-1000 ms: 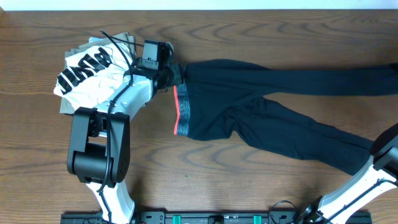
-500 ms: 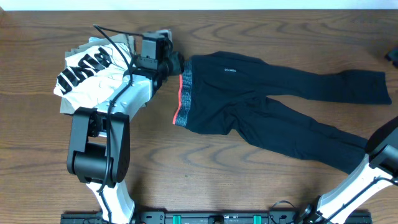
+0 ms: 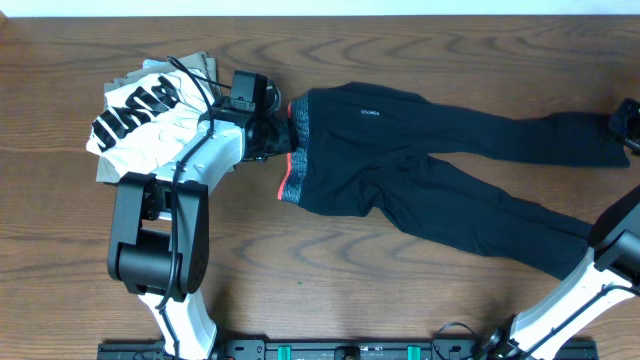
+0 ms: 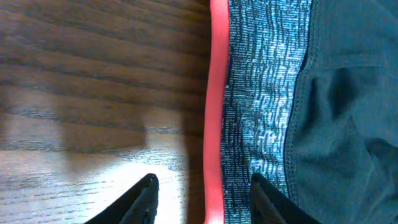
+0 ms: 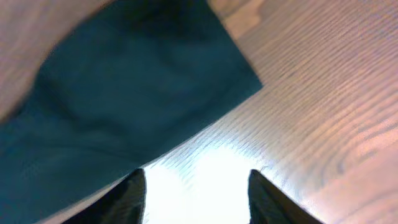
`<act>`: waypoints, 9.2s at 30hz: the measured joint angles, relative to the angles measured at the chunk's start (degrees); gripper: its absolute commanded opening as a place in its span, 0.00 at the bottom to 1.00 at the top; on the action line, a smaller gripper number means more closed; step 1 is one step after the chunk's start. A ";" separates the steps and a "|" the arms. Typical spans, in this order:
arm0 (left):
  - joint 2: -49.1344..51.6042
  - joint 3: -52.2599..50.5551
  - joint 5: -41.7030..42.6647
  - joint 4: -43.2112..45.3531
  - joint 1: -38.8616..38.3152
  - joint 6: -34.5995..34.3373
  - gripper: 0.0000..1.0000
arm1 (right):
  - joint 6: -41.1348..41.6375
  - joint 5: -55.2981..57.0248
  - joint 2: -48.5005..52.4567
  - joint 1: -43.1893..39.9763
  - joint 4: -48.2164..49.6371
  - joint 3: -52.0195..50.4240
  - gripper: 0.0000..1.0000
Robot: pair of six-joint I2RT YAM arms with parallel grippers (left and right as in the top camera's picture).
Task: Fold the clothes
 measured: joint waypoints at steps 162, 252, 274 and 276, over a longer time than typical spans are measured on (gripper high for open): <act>0.00 0.00 0.92 0.74 0.00 0.26 0.49 | -15.17 -34.88 8.39 -17.09 28.44 -13.29 0.03; -0.02 0.00 4.24 -6.16 0.00 2.69 0.48 | -7.80 -26.67 1.95 39.98 7.17 -13.84 0.32; -0.02 0.00 5.22 -13.25 0.00 3.10 0.49 | -5.14 -17.66 4.04 36.92 5.57 -11.69 0.52; 0.00 0.00 5.33 -13.25 0.00 3.10 0.49 | -5.14 -16.61 3.96 36.46 2.67 -9.99 0.54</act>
